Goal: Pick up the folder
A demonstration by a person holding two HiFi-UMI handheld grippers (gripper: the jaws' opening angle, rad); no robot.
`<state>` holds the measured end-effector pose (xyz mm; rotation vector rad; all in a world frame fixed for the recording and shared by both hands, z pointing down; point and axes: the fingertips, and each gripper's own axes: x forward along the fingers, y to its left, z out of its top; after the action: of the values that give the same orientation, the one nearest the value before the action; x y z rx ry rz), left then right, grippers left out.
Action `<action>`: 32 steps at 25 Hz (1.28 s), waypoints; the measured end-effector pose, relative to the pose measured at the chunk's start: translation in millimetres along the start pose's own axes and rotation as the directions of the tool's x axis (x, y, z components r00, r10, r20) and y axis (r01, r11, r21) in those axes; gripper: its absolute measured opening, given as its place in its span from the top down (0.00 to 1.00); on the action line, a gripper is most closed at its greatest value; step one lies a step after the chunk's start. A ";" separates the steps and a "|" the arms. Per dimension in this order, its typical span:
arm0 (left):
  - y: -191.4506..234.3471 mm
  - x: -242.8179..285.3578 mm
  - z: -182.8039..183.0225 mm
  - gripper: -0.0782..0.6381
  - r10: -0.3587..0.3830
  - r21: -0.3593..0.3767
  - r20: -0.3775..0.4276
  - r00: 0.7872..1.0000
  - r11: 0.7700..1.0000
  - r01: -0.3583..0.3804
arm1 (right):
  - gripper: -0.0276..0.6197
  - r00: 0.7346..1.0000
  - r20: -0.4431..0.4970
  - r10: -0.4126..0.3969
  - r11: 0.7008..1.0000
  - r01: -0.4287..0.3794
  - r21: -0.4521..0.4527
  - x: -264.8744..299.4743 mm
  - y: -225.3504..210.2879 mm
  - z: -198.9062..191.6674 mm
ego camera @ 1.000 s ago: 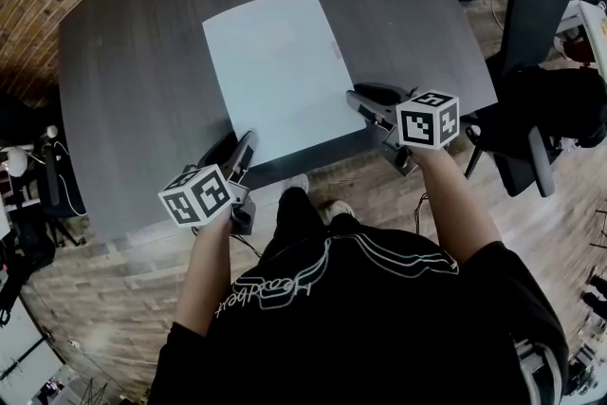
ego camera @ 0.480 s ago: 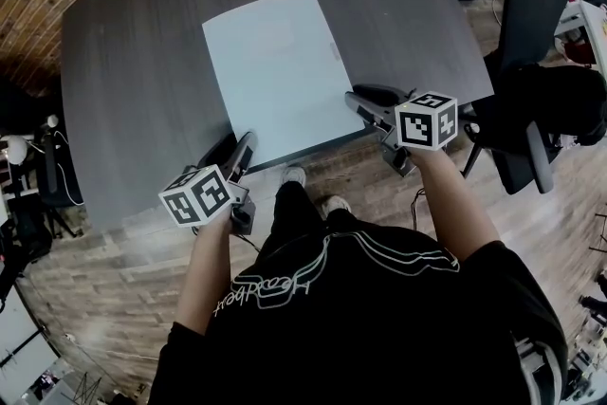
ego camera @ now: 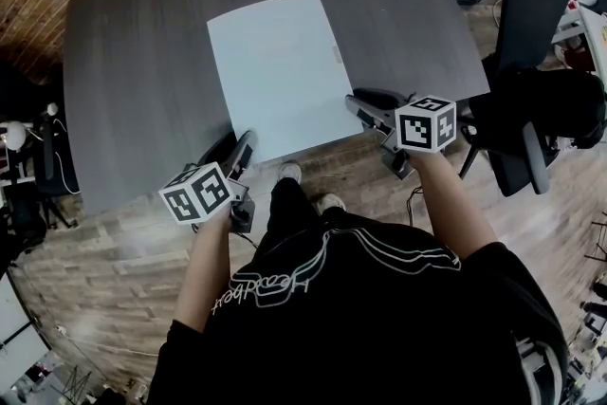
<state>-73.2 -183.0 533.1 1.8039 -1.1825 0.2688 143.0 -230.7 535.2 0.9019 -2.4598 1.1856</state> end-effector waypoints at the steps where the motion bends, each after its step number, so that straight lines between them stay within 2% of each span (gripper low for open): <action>1: -0.8 -1.0 -1.8 0.62 0.002 -0.002 0.002 1.000 1.000 -0.002 | 0.82 1.000 0.001 0.002 1.000 -0.002 0.001 -1.3 0.5 -1.1; 20: -10.9 -20.0 -34.5 0.63 0.018 -0.020 0.029 0.999 1.000 -0.018 | 0.82 0.999 -0.019 0.030 1.000 -0.029 0.003 -21.7 12.3 -29.0; 32: -11.2 -26.5 -38.1 0.63 0.041 -0.036 0.033 0.999 0.999 -0.040 | 0.82 0.998 -0.045 0.046 0.999 -0.046 0.010 -22.1 16.4 -32.3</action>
<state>-66.7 -135.7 531.2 1.7619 -1.2411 0.2402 148.7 -188.6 535.0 0.8157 -2.4533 1.2193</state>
